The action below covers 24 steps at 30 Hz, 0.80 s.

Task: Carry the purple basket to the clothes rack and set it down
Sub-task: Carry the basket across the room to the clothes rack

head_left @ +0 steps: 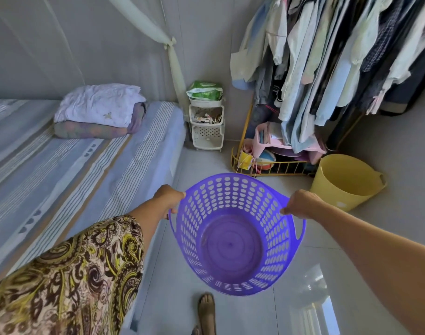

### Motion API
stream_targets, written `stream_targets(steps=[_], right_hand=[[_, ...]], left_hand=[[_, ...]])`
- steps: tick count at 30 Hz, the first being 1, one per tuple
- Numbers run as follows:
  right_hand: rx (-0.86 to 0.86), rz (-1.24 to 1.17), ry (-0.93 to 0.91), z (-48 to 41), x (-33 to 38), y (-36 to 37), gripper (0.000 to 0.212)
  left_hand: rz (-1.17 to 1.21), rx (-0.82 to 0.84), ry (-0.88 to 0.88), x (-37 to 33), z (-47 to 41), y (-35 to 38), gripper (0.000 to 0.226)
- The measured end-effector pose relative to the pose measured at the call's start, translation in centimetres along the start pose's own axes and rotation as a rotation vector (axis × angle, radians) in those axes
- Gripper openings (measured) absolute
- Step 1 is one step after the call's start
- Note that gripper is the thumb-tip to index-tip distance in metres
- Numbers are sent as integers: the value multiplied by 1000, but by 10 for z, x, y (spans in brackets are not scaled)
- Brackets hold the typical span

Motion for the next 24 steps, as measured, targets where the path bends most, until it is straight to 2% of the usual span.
stream_targets(steps=[12,15,19,24], right_hand=[[10,-57,93,-174,30,-65,40],[33,-50,121,-204,25,-71,41],[44,-13,153,-243,7,-75,55],[55,-23,180,-288,-22,-82,51]], left_hand=[[-101,129,-9,-130,-183,50,24],[-141,164,4,-157,-213,71,25],[-157,185,1,-184,-248,103,24],[-201,198,-4,-210,-284,156,29]])
Point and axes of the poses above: each hand's wrist, its own z-axis away from the middle knuckle, its own y-axis out of the palm, x = y × z, the point moved 4 cm from there along -z, towards the middle knuckle, and after that the axes turned 14 degrees about z, right-handed, at the moved point
